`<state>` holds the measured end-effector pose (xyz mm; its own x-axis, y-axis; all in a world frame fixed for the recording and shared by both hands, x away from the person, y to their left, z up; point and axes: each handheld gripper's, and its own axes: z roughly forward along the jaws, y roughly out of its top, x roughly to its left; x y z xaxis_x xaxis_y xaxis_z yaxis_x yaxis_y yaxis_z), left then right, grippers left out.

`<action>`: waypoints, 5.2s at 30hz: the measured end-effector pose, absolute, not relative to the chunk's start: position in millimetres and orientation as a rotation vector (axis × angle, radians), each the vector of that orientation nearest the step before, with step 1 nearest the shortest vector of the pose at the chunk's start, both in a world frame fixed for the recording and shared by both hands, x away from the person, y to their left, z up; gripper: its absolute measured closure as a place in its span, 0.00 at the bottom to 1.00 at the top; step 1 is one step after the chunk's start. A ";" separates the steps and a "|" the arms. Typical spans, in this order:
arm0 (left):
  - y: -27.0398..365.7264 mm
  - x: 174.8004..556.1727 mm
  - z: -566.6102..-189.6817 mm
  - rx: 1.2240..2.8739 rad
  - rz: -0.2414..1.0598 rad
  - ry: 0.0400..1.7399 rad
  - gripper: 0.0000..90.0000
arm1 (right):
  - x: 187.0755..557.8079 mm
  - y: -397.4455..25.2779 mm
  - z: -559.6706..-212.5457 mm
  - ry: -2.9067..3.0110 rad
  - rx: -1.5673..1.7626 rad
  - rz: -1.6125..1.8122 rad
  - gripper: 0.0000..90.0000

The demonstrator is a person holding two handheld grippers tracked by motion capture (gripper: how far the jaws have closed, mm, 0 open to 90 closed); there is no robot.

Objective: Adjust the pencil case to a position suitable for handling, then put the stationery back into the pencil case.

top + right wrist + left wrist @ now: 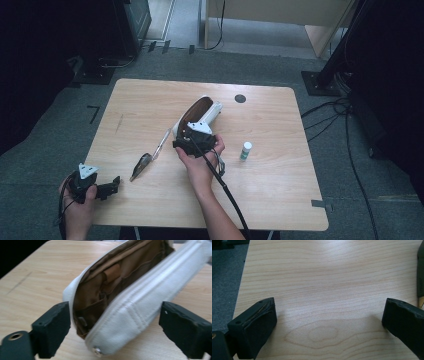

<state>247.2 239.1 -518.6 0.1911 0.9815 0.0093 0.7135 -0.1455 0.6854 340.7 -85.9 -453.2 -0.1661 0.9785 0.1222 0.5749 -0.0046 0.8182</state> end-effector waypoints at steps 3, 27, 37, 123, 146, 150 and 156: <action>239.1 247.2 -518.6 1.925 0.637 1.580 0.00 | 344.8 -85.5 -458.4 1.752 1.642 0.990 0.19; 238.7 247.7 -518.6 1.922 0.638 1.582 0.00 | 317.1 -136.2 -454.6 1.452 1.718 1.190 0.89; 238.7 247.7 -518.6 1.922 0.638 1.582 0.00 | 277.1 -140.5 -469.2 1.450 1.817 1.334 0.89; 238.3 250.3 -518.6 1.925 0.636 1.581 0.00 | 286.2 -269.3 -475.0 1.789 1.483 1.059 0.65; 238.2 250.4 -518.7 1.922 0.637 1.581 0.00 | 273.9 -264.0 -438.7 1.797 1.386 1.165 0.72; 238.2 250.3 -518.6 1.923 0.637 1.582 0.00 | 270.6 -258.3 -424.1 1.805 1.374 1.191 0.72; 238.3 250.3 -518.6 1.924 0.637 1.581 0.00 | 268.9 -254.4 -412.6 1.811 1.359 1.216 0.72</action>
<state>250.3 238.3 -518.6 0.1904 0.9817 0.0091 0.7135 -0.1448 0.6855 268.9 -254.4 -412.6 -0.3264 0.9419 0.0795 0.4301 0.0731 0.8998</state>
